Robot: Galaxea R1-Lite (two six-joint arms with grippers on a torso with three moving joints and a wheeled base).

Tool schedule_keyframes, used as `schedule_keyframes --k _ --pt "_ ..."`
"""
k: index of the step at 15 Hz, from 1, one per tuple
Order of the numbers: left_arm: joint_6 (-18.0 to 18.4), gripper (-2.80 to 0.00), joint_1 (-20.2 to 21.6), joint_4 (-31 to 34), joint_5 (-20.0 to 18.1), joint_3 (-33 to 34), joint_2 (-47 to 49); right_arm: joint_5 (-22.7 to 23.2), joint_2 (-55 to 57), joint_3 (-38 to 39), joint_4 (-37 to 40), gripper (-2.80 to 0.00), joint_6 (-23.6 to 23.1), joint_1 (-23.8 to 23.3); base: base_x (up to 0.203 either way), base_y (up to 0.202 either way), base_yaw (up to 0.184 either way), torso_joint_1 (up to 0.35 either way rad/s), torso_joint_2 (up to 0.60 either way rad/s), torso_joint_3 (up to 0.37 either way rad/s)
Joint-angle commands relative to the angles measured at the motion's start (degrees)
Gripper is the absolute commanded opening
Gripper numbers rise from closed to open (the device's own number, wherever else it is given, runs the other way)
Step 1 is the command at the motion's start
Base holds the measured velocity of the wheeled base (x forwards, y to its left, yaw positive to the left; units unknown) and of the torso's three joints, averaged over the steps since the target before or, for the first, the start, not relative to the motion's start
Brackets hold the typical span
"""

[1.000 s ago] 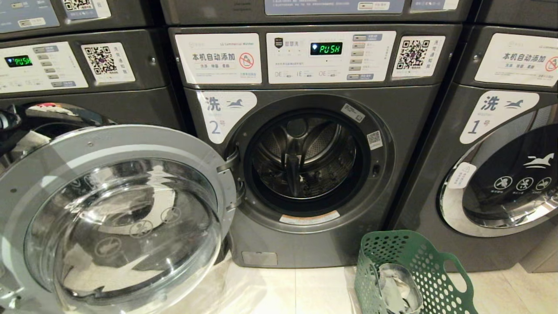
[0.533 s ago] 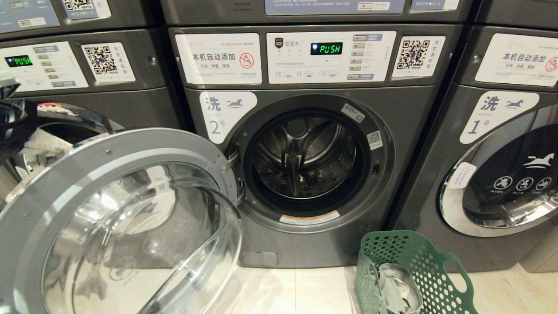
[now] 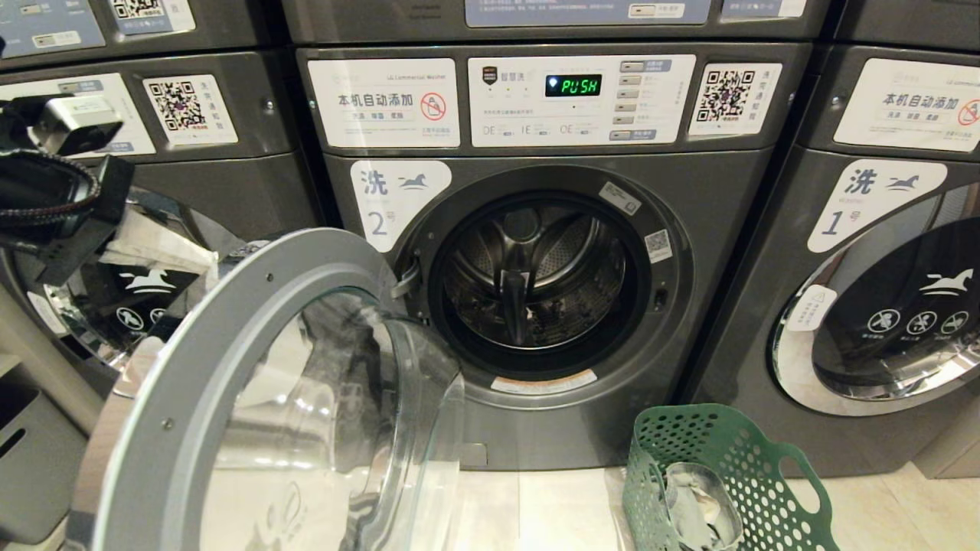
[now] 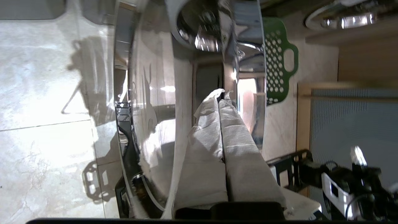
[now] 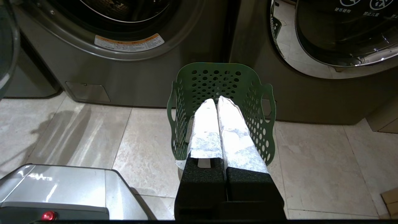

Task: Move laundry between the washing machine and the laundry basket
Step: Close the washing machine door with the left hand

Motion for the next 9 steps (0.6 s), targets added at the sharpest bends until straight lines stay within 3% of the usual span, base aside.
schedule_keyframes --k 1,5,9 --pt "-0.2 -2.8 -4.7 0.4 -0.3 0.1 -0.6 -0.1 -0.1 0.0 0.1 -2.8 0.0 0.0 0.0 0.0 0.0 0.0 0.0 0.0" --pt "-0.4 -2.8 -12.3 -0.1 -0.3 0.1 0.1 -0.1 -0.4 0.0 0.1 -2.8 0.1 0.0 0.0 0.0 0.0 0.0 0.0 0.0" --pt "-0.4 -2.8 -17.2 -3.5 -0.3 0.1 2.2 -0.2 -0.8 0.0 0.1 -2.8 0.1 -0.1 0.0 0.0 0.0 0.0 0.0 0.0"
